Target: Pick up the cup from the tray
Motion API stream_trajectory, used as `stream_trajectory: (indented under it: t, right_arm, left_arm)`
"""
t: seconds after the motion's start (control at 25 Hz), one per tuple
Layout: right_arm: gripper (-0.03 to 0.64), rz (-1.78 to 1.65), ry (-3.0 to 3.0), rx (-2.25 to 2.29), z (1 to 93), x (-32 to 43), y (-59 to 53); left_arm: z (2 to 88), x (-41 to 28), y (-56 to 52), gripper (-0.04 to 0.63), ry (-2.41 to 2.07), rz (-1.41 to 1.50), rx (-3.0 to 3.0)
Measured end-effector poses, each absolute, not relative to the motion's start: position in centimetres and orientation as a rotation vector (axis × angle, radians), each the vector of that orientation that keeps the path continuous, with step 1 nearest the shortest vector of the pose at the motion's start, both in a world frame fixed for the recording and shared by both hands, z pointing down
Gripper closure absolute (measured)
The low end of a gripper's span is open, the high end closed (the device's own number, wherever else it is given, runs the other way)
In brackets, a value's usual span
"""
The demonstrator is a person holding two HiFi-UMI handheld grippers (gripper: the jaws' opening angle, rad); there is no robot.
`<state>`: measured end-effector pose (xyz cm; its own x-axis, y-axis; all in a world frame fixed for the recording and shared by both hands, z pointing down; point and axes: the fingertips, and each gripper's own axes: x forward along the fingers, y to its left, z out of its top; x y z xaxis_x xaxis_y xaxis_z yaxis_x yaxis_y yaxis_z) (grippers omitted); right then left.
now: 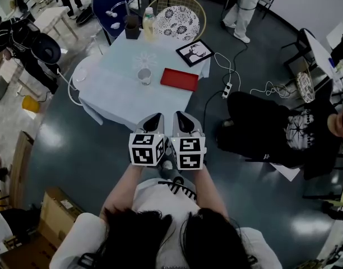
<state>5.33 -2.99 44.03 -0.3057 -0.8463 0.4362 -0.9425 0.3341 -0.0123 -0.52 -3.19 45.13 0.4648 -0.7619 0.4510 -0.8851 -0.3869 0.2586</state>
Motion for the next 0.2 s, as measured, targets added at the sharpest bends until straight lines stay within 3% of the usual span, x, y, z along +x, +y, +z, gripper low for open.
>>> stream_trajectory:
  t: [0.2]
  right_arm:
    - [0.595,0.378,-2.254,1.576,44.47,5.67,-2.37]
  left_arm:
    - [45.13,0.07,-2.33,0.595,-1.360,0.347,2.293]
